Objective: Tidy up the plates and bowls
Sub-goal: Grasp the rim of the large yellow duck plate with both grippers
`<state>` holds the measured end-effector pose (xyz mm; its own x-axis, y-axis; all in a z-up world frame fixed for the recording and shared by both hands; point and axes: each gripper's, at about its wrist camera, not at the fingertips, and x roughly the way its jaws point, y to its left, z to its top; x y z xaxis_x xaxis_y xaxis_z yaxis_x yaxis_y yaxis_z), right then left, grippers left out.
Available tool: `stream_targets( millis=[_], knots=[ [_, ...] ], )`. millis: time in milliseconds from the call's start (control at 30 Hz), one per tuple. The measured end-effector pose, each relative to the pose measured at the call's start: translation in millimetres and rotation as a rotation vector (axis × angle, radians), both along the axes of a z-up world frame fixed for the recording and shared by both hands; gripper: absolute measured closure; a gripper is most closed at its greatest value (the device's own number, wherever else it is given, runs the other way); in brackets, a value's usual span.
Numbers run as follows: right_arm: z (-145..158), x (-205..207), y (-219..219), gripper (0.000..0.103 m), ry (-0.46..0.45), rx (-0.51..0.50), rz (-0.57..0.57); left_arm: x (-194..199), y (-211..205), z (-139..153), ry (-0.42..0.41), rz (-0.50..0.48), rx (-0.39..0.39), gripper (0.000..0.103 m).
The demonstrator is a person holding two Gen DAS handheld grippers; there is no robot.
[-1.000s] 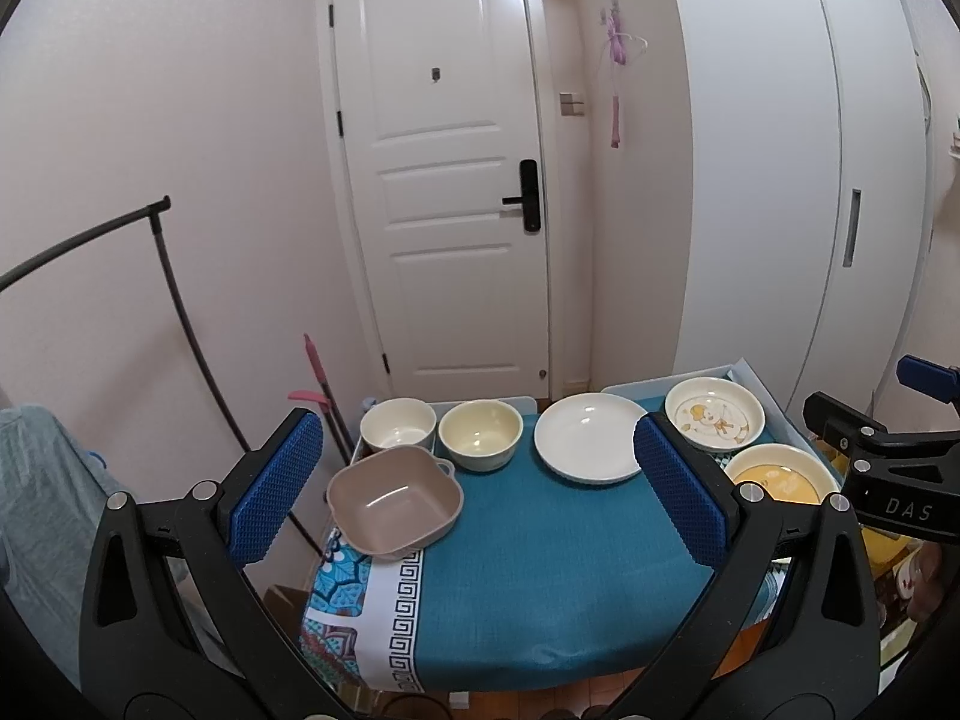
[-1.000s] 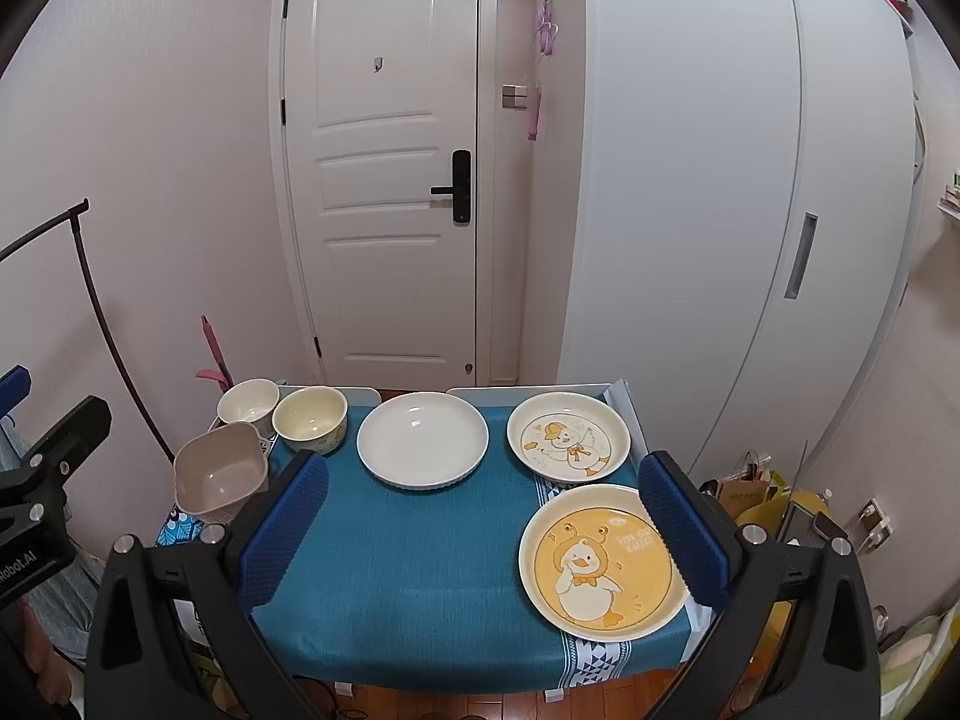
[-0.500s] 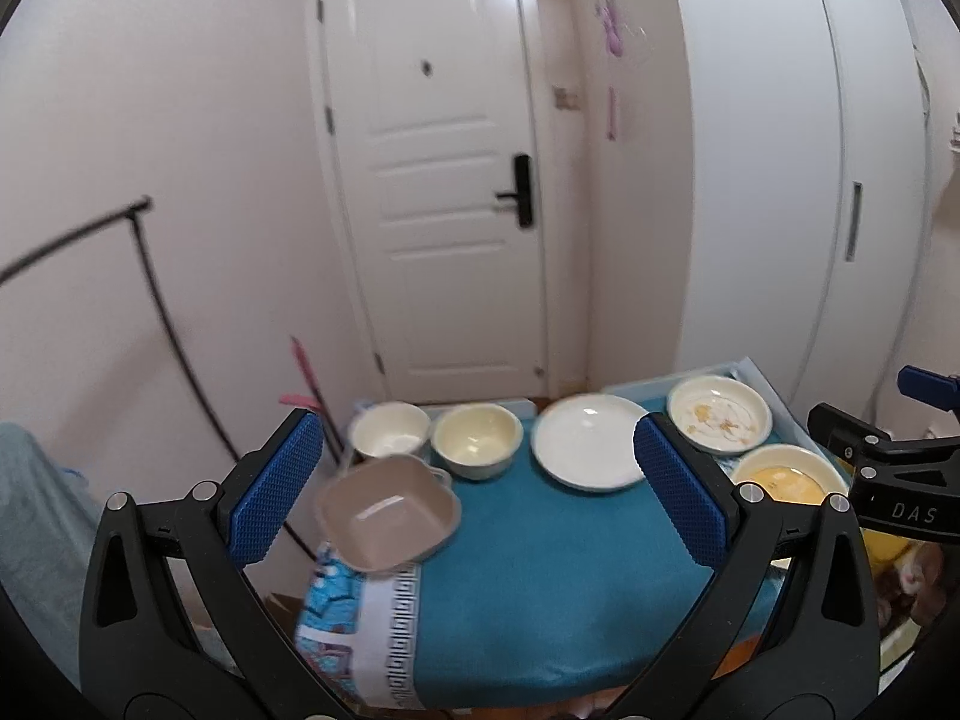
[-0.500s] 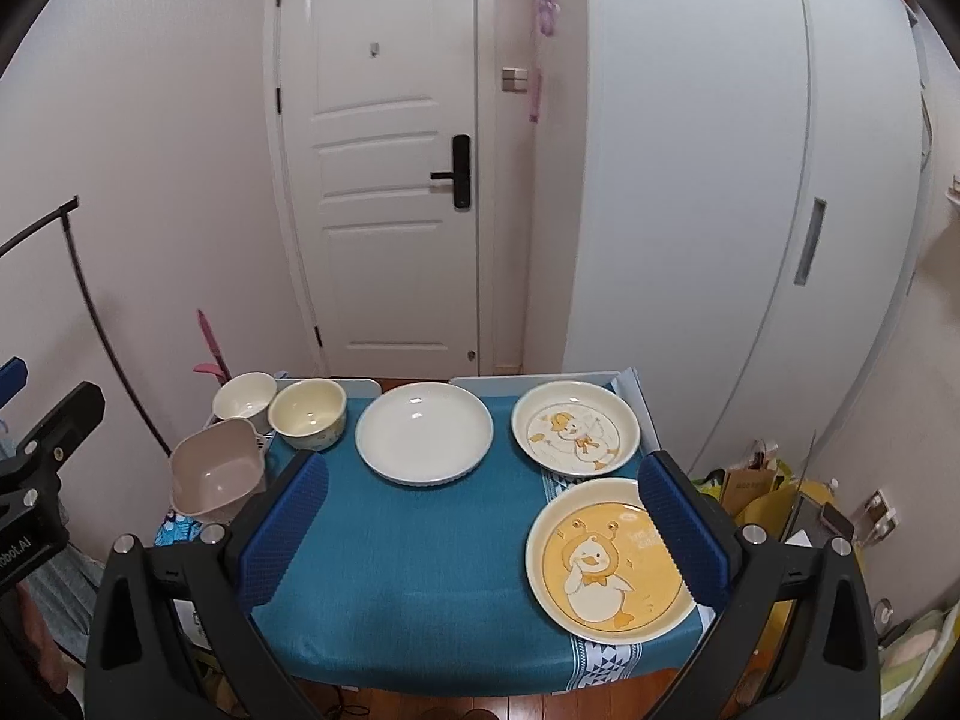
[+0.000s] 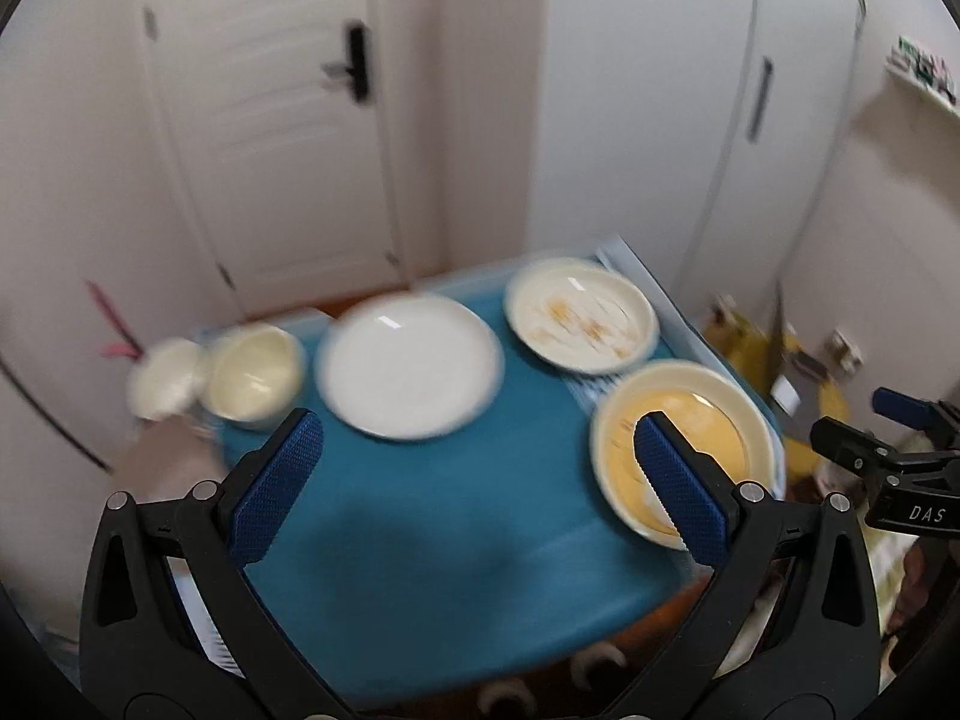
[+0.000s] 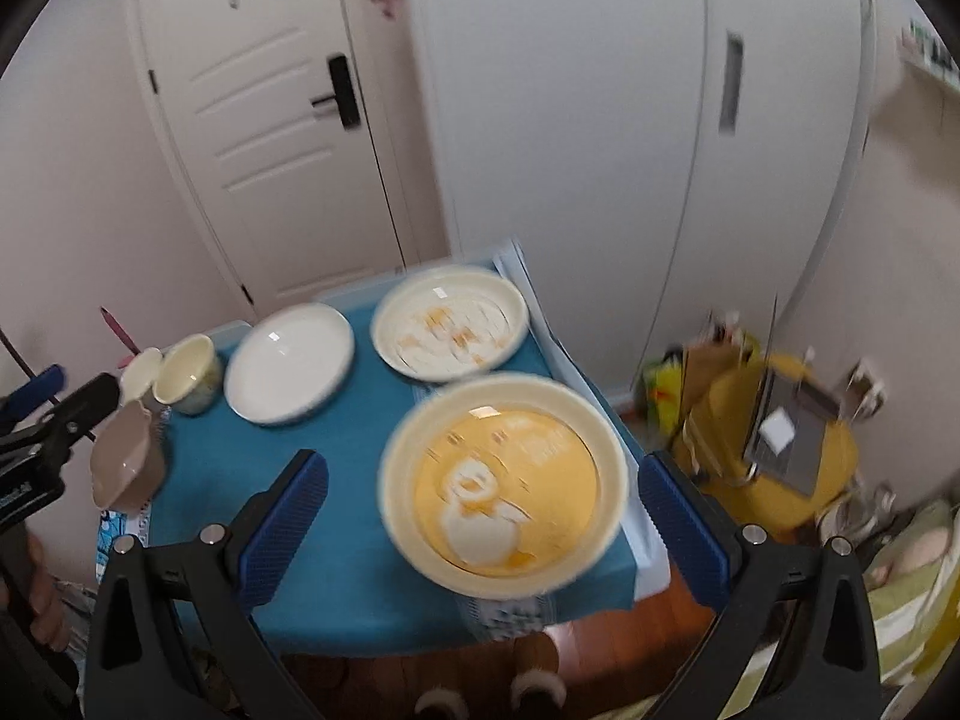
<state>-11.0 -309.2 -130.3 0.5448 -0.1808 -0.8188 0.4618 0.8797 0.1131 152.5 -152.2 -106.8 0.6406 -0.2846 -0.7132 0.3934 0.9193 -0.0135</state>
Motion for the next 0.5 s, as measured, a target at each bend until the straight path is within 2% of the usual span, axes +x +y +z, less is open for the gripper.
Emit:
stream_targets(
  millis=[100, 267, 333, 500],
  knots=[
    [-33.2, -3.0, -34.2, 0.003, 0.039, 0.096, 0.015, 17.4, -36.4, -40.0, 0.13, -0.037, 0.014, 0.0],
    [-90.0, -3.2, -82.7, 0.022, 0.101, 0.262, 0.052, 30.2, -81.4, -94.2, 0.273, -0.053, 0.055, 0.002],
    [-104.2, -1.0, -92.9, 0.032, 0.123, 0.299, 0.084, 33.3, -90.8, -114.4, 0.315, -0.034, 0.069, 0.007],
    [-135.7, 6.9, -116.9, 0.044, 0.147, 0.359, 0.168, 42.9, -100.5, -148.9, 0.386, 0.003, 0.086, 0.029]
  ],
)
